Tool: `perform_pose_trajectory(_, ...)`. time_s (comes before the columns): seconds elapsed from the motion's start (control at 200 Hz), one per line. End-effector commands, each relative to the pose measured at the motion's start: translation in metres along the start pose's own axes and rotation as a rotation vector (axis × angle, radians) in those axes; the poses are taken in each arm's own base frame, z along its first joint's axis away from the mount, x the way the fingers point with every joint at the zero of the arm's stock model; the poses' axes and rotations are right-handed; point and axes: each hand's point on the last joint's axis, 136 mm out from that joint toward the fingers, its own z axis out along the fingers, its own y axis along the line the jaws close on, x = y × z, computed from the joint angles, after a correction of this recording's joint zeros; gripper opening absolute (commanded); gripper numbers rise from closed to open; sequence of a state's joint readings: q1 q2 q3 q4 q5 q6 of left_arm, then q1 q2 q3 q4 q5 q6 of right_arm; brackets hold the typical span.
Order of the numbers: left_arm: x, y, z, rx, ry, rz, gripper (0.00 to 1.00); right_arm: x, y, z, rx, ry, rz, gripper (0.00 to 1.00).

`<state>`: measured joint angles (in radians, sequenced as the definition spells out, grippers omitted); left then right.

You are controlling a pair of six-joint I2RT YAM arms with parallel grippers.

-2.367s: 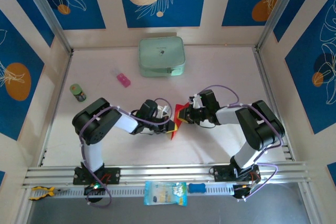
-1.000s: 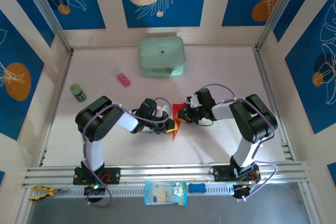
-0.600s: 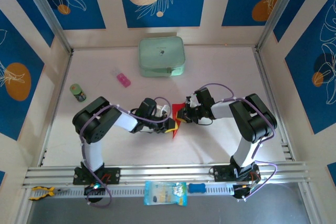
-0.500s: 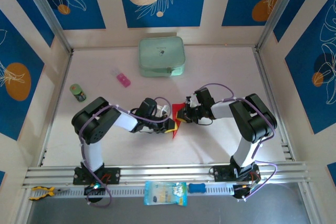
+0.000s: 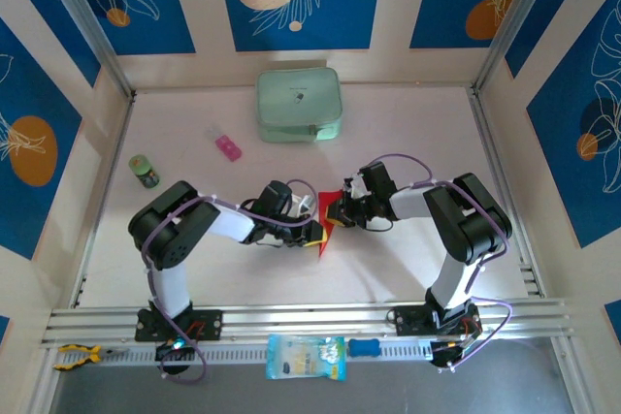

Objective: Fold a paper plane with a square sheet of paper (pick it up from the middle)
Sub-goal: Fold the wing for the fifth time at the center of the table.

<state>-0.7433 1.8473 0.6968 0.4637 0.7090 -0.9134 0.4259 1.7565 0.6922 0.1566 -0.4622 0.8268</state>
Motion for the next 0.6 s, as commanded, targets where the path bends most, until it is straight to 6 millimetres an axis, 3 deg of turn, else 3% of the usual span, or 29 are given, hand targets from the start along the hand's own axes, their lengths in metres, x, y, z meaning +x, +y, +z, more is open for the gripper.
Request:
perform_pose_trajectory(0.0, 0.038, 0.041, -0.003, -0.148, 0.094, -0.101, 0.19, 0.008, -0.037, 0.005, 0.140, 0.007, 0.071, 0.13)
perform_pose_trajectory(0.135, 0.044, 0.040, -0.003, -0.147, 0.115, -0.091, 0.05, 0.007, -0.037, 0.005, 0.142, 0.005, 0.072, 0.13)
perform_pose_trajectory(0.245, 0.047, 0.042, -0.003, -0.154, 0.128, -0.087, 0.01, 0.008, -0.038, 0.005, 0.146, 0.008, 0.074, 0.13)
perform_pose_trajectory(0.45, 0.051, 0.042, -0.005, -0.166, 0.136, -0.084, 0.13, 0.008, -0.039, 0.005, 0.150, 0.006, 0.076, 0.13)
perform_pose_trajectory(0.595, 0.055, 0.043, -0.007, -0.179, 0.145, -0.078, 0.13, 0.008, -0.039, 0.004, 0.153, 0.006, 0.078, 0.13)
